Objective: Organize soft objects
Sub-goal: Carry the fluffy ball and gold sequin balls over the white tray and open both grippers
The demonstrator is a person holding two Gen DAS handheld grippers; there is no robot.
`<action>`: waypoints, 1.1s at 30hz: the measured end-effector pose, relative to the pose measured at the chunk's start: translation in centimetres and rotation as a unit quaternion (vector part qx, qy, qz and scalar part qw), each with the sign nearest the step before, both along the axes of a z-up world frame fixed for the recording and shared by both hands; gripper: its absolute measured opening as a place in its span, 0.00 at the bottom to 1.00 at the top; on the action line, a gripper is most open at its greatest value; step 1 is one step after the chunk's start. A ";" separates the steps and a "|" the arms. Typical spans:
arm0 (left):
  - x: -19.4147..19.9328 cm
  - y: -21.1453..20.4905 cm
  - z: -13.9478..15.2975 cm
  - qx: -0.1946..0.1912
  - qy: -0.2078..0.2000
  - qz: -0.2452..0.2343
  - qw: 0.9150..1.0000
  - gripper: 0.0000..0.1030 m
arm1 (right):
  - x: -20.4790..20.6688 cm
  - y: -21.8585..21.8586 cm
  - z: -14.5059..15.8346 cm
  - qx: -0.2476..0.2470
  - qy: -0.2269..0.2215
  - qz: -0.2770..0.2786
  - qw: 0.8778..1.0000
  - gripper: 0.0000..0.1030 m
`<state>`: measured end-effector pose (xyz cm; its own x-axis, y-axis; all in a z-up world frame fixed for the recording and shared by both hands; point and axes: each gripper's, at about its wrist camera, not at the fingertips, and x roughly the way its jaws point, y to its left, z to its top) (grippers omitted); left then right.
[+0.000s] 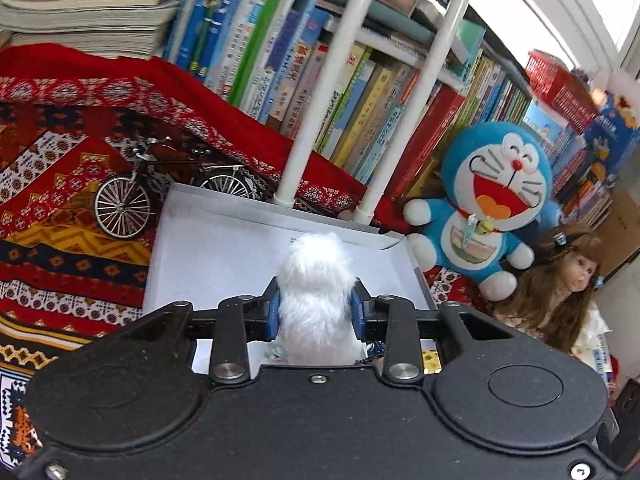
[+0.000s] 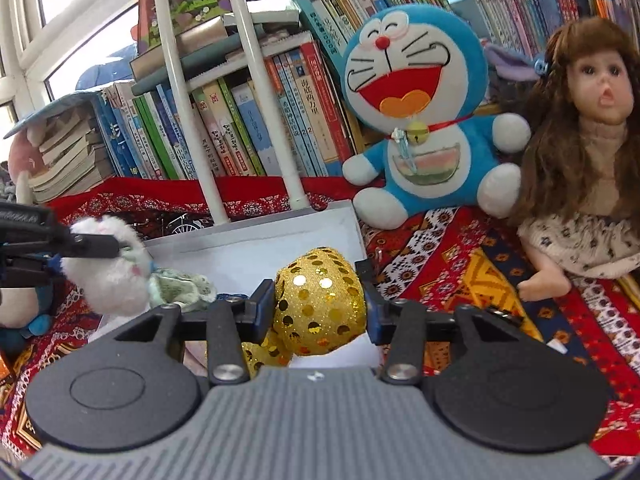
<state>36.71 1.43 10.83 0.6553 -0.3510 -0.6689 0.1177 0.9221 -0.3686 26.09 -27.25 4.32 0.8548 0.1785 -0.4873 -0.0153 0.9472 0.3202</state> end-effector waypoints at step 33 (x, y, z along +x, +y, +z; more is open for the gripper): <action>-3.0 -4.7 -0.1 0.140 -0.008 -0.026 0.990 0.75 | -1.0 1.3 0.2 -0.017 0.006 0.018 1.000 0.84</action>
<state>33.67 -3.25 10.68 0.6521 -0.1859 -0.7350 0.1707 0.9806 -0.0965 25.06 -26.00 4.50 0.8421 0.1931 -0.5036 -0.0463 0.9562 0.2891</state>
